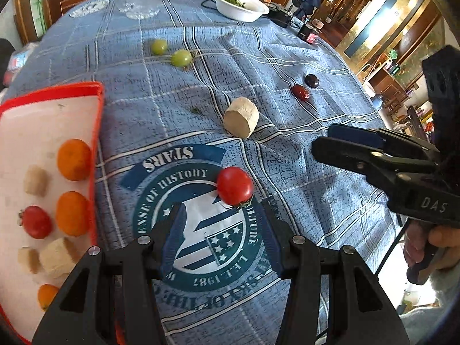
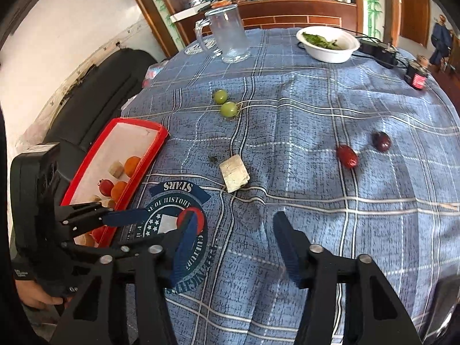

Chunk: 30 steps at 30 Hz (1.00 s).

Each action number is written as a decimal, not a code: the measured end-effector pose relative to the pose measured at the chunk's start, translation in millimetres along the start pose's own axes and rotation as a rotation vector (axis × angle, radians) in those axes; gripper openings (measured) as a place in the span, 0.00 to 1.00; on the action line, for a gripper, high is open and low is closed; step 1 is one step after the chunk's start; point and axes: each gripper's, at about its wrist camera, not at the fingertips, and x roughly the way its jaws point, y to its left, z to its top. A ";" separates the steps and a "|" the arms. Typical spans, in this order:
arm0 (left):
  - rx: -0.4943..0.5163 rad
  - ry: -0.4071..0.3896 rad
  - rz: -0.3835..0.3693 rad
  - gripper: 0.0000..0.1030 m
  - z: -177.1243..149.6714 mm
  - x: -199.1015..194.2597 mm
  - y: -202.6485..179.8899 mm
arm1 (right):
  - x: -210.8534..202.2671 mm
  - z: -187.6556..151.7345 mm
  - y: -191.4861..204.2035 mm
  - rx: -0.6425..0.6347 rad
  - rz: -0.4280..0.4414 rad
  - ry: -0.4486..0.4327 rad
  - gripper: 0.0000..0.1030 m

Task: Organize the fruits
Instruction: 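Grasp the red tomato with left tool while right tool grasps a beige cube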

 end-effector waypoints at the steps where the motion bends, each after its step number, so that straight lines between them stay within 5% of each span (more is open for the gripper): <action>1: -0.004 0.004 -0.006 0.48 0.2 2.4 0.4 | 6.3 2.4 0.0 -0.017 -0.006 0.012 0.53; 12: -0.008 0.019 -0.053 0.48 1.6 20.6 2.7 | 62.2 32.2 12.5 -0.102 -0.005 0.114 0.49; 18: 0.003 0.023 -0.046 0.48 9.2 24.7 -0.6 | 89.3 45.9 21.8 -0.134 -0.132 0.149 0.48; 21: 0.013 0.032 -0.045 0.48 9.9 28.5 -3.1 | 101.9 45.4 15.0 -0.138 -0.200 0.194 0.34; 30: 0.058 0.026 -0.038 0.46 23.0 35.3 -19.4 | 79.7 39.6 0.0 -0.048 -0.149 0.133 0.28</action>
